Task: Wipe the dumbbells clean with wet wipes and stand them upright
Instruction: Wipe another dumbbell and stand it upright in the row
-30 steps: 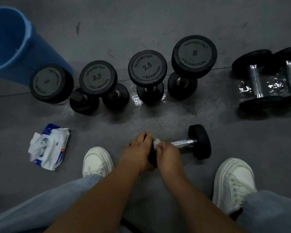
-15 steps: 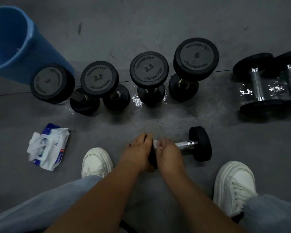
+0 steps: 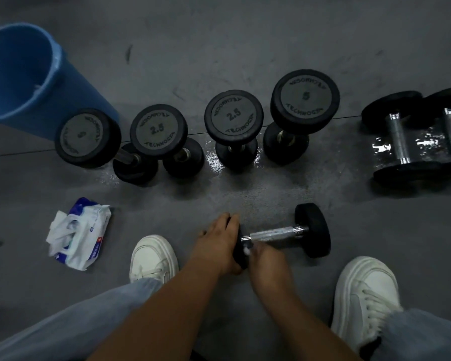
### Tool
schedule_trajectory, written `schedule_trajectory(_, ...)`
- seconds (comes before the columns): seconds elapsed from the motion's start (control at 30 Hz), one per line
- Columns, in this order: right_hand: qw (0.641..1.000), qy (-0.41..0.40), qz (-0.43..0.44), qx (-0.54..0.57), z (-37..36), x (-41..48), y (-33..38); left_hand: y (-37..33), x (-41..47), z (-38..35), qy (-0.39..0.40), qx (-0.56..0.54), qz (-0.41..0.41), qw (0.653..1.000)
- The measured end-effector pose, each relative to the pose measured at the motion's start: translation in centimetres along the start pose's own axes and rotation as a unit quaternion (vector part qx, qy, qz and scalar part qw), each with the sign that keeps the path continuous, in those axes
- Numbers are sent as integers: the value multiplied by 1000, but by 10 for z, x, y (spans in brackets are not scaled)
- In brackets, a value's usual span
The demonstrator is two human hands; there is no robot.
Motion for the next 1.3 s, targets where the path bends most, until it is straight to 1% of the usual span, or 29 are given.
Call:
schedule_trajectory(0.07,996,-69,34,47,13,13,16,3,3,-1,5,3,-2,1000)
schedule_trajectory(0.1,994,-79,35,66,14,17,21,3,3,-2,10,2,-3,1000)
schedule_trajectory(0.17,996,-60,12,72,8,16,18,0,1,-1,13,-4,-4,1000)
schedule_trajectory(0.23,1000,-11,-7,24,-4,7,5,-1,-2,0,8,-9,0,1000)
schedule_trajectory(0.27,1000,-5,-14,13,-5,4,0,-1,-2,0,7,-10,1,1000)
schedule_trajectory(0.3,999,-21,-16,22,-1,6,-2,-1,-1,-1,7,-6,1,1000)
schedule_trajectory(0.37,989,-67,-57,121,7,8,-4,1,2,-2,11,2,0,1000)
schedule_trajectory(0.43,965,-59,-143,213,-5,2,-19,0,2,-1,13,1,2,1000)
schedule_trajectory(0.5,938,1,-238,253,-29,-10,-41,-1,0,0,10,-2,3,1000)
schedule_trajectory(0.53,909,39,-291,295,-42,-16,-52,-1,-1,-1,11,-3,4,1000)
schedule_trajectory(0.57,867,74,-339,357,-49,-21,-54,-1,-1,-2,12,-3,4,1000)
schedule_trajectory(0.6,829,92,-365,414,-51,-21,-50,0,0,-2,11,-1,4,1000)
schedule_trajectory(0.63,802,89,-369,461,-46,-16,-46,1,1,-2,7,-2,5,1000)
schedule_trajectory(0.7,794,53,-346,498,-30,-8,-32,2,3,-1,6,-1,7,1000)
schedule_trajectory(0.77,813,5,-310,492,-22,-5,-25,2,3,-1,11,0,6,1000)
schedule_trajectory(0.8,842,-19,-282,459,-17,-5,-23,2,3,-1,11,-3,5,1000)
schedule_trajectory(0.83,884,-47,-235,401,-10,-2,-22,2,3,-1,10,-6,4,1000)
schedule_trajectory(0.87,934,-62,-170,309,-4,3,-17,1,3,-1,11,-9,1,1000)
schedule_trajectory(0.9,970,-61,-99,215,-1,7,-10,1,3,-2,12,-9,-1,1000)
schedule_trajectory(0.93,989,-48,-41,131,1,11,-2,1,2,-3,12,-9,-2,1000)
schedule_trajectory(1.0,998,-31,5,51,3,15,7,2,2,-3,8,-4,-2,1000)
schedule_trajectory(1.03,998,-38,8,49,6,17,10,2,2,-3,9,-3,-2,1000)
schedule_trajectory(1.1,997,-46,-14,64,6,15,3,3,3,-3,10,-4,-1,1000)
schedule_trajectory(1.13,999,-18,-31,36,-5,11,-7,3,3,-3,11,-3,0,1000)
schedule_trajectory(1.2,995,64,-70,-33,-26,-8,-30,2,1,-4,13,1,2,1000)
schedule_trajectory(1.23,993,66,-96,-20,-31,-13,-43,2,1,-5,16,3,2,1000)
schedule_trajectory(1.27,991,47,-124,29,-30,-15,-51,2,1,-6,19,7,2,1000)
schedule_trajectory(1.3,982,17,-153,105,-27,-11,-55,3,2,-5,16,10,2,1000)
Point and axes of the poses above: each hand's wrist, its own x-axis towards the middle knuckle, its own z-axis out of the back of the hand, y = z × x, the point moved 10 cm from there along x, towards the middle knuckle, and after that the axes turned 9 degrees about -y, right-handed, at the moved point
